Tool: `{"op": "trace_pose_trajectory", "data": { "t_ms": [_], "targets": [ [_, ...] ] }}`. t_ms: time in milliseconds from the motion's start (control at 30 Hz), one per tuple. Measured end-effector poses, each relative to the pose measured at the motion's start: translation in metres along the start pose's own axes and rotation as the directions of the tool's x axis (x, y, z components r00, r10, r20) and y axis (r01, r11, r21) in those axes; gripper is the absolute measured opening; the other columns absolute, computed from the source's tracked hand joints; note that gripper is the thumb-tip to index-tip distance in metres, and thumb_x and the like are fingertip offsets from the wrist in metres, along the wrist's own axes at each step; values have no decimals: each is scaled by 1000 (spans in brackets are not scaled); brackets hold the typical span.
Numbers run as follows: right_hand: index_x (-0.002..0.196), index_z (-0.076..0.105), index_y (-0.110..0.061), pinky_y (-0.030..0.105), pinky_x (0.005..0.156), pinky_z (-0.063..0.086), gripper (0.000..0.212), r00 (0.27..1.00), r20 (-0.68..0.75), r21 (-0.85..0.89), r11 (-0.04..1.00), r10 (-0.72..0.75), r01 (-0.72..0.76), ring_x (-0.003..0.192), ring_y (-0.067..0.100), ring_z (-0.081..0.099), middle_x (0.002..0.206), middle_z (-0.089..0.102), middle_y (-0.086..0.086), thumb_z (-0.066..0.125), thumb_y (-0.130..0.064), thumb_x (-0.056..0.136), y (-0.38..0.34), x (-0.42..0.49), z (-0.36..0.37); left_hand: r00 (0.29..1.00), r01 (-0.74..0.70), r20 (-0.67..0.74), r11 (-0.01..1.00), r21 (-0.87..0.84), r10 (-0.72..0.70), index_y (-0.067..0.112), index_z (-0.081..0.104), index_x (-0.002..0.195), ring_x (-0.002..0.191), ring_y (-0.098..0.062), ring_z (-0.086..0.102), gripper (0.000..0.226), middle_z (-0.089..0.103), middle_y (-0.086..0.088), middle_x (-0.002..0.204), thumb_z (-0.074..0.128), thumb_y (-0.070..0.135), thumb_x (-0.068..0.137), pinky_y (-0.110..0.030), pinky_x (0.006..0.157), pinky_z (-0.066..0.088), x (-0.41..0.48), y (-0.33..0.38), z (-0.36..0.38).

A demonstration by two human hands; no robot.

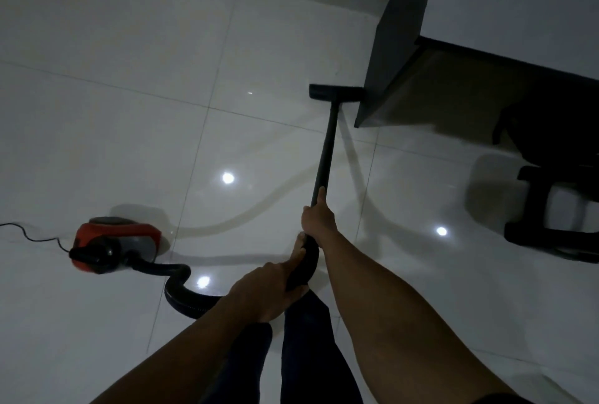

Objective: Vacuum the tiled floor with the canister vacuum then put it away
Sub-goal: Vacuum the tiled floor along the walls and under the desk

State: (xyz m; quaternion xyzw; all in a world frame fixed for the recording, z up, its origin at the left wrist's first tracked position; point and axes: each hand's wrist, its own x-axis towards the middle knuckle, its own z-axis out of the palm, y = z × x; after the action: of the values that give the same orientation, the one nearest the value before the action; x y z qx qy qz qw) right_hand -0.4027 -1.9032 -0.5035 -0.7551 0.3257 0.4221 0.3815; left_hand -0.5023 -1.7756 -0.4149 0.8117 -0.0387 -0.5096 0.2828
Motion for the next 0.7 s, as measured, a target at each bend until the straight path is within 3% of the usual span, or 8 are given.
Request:
{"op": "trace_pose_trajectory", "data": {
  "t_ms": [133, 300, 533, 700],
  "targets": [
    [157, -7, -39, 39, 79, 56, 72, 1000, -14, -48, 999, 0, -1, 93, 28, 66, 120, 63, 14, 40, -27, 104, -2, 26, -5, 999, 52, 7, 999, -3, -52, 49, -6, 154, 94, -21, 69, 80, 67, -10, 119, 49, 52, 95, -39, 86, 57, 29, 3, 3],
    [158, 4, -35, 34, 75, 51, 67, 993, -113, -30, 999, -40, 37, 94, 26, 63, 120, 63, 11, 42, -27, 104, -13, 35, -11, 999, 43, -27, 999, -20, -43, 43, -4, 156, 89, -18, 69, 80, 69, -9, 115, 50, 48, 98, -32, 81, 57, 42, 9, -9],
    [158, 4, -37, 33, 69, 52, 67, 997, -76, -1, 1000, -4, 4, 79, 19, 57, 117, 64, 10, 42, -29, 104, -17, 13, -10, 1000, -5, -4, 999, 51, 5, 43, 1, 156, 71, -12, 65, 74, 71, -4, 94, 47, 51, 99, -29, 73, 56, 13, 12, -26],
    [158, 5, -36, 33, 72, 51, 67, 998, -59, -8, 1000, -13, 13, 83, 20, 57, 121, 63, 10, 42, -28, 104, -29, 9, -15, 999, -24, -39, 998, -61, 22, 52, -3, 153, 68, -8, 65, 75, 71, 1, 91, 45, 55, 95, -32, 74, 58, 10, 11, -29]
  ]
}}
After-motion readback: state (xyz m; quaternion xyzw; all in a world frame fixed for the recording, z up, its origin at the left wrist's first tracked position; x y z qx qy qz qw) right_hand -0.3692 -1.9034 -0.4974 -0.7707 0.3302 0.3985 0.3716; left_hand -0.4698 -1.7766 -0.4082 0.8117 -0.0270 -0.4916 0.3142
